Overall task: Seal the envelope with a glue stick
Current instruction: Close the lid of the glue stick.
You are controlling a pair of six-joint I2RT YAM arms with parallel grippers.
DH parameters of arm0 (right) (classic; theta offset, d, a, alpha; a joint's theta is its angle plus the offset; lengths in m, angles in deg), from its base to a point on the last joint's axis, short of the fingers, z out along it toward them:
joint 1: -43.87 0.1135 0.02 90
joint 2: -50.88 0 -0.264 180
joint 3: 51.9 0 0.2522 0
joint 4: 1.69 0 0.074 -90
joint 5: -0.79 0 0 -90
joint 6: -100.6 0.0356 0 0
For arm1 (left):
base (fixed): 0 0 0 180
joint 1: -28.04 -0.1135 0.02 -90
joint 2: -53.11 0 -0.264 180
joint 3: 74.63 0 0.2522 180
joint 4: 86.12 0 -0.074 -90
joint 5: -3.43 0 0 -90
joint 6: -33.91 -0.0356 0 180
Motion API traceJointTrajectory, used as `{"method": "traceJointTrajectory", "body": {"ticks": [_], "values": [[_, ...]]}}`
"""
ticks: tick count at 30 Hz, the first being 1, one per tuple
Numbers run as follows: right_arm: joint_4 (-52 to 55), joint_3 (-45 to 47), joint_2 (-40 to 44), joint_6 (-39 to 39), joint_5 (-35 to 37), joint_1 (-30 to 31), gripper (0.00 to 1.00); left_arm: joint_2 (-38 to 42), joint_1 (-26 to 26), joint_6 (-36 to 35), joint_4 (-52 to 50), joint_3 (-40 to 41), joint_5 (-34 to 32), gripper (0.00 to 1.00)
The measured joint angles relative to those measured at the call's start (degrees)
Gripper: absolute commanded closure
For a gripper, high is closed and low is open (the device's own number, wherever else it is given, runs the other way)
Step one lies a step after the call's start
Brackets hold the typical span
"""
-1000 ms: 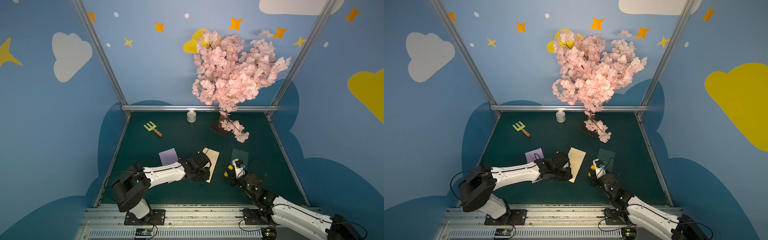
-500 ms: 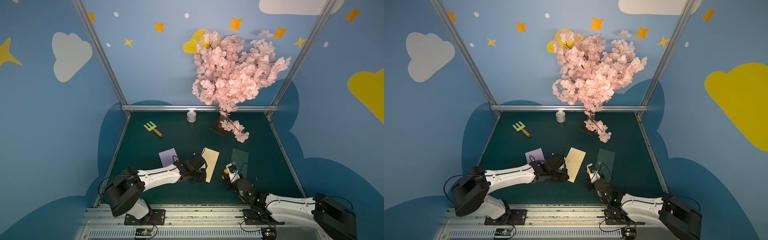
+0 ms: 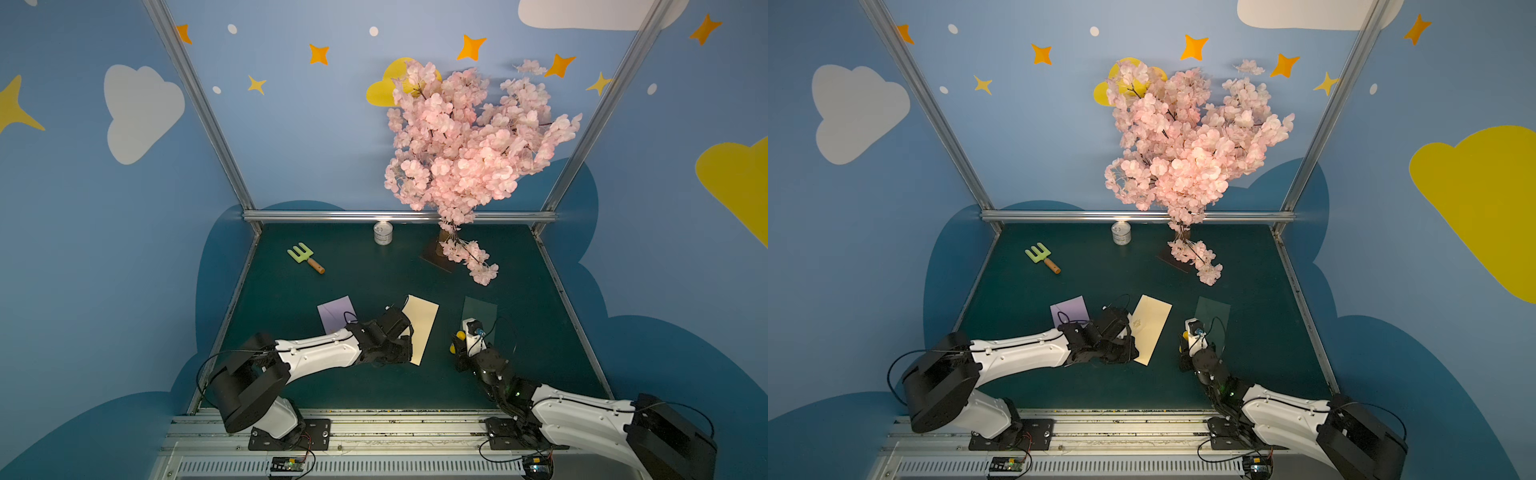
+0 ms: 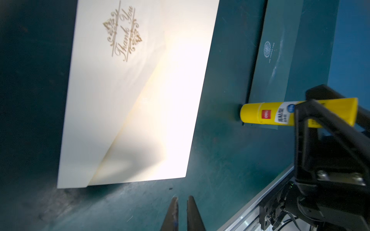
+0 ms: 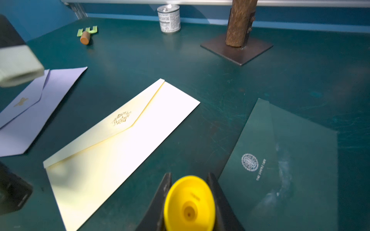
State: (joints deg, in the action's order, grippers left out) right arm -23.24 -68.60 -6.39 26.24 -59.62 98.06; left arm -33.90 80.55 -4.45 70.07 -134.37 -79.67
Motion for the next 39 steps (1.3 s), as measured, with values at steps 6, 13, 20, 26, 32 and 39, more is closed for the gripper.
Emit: {"method": "traceJointTrajectory", "body": {"ticks": [6,13,20,26,32,39], "values": [[-2.5,-0.1,-2.2,2.0,1.8,3.0,1.00,0.0,0.0,0.0,0.3,0.0,0.3,0.87],[2.4,-1.7,1.5,1.7,0.9,2.4,1.00,-0.9,-0.1,0.0,0.8,0.0,0.9,0.87],[2.1,-3.1,-1.4,1.5,0.2,1.8,1.00,-1.3,-0.3,0.0,1.0,0.0,1.1,0.87],[-0.4,-3.0,-5.0,1.6,1.2,3.2,1.00,-1.3,-0.8,0.0,1.1,0.0,1.0,0.87],[3.1,-3.7,-3.1,3.4,3.3,3.2,1.00,-0.5,-1.8,0.0,1.0,1.4,1.0,0.87],[14.8,-10.7,3.5,8.4,-4.9,-6.5,1.00,3.3,-4.3,-0.6,-0.7,1.6,0.9,0.87]]}}
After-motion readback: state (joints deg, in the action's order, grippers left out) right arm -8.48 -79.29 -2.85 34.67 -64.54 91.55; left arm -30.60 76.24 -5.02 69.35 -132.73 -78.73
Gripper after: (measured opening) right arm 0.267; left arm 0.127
